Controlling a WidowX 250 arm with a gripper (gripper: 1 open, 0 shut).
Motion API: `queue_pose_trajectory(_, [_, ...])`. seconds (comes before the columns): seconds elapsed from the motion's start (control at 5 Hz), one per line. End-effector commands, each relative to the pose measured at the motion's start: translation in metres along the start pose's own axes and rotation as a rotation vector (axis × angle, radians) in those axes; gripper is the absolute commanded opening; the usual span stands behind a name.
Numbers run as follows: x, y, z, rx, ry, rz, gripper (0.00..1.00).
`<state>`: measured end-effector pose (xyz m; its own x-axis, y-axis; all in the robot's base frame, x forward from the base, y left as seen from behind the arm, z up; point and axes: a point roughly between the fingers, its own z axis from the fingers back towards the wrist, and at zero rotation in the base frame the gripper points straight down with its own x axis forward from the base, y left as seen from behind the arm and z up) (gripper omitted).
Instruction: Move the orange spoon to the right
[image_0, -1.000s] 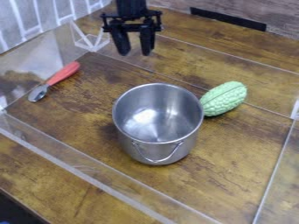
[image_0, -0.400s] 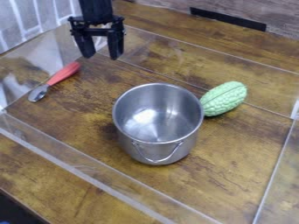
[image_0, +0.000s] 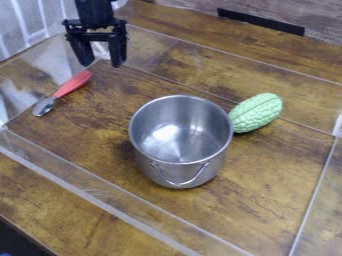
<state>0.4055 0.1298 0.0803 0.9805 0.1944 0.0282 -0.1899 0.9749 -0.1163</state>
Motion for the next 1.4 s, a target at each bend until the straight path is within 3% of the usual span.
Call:
queue_pose_trajectory(0.0, [0.004,0.022,0.028,0.028,-0.08,0.033,1.0])
queue_pose_trajectory(0.4, [-0.001,0.044,0.014,0.045,-0.06,0.022,1.0])
queue_pose_trajectory(0.8, [0.024,0.059,0.012,0.052,-0.017,-0.1,1.0])
queue_pose_trajectory(1.2, [0.019,0.077,-0.024,0.057,-0.001,-0.032,1.0])
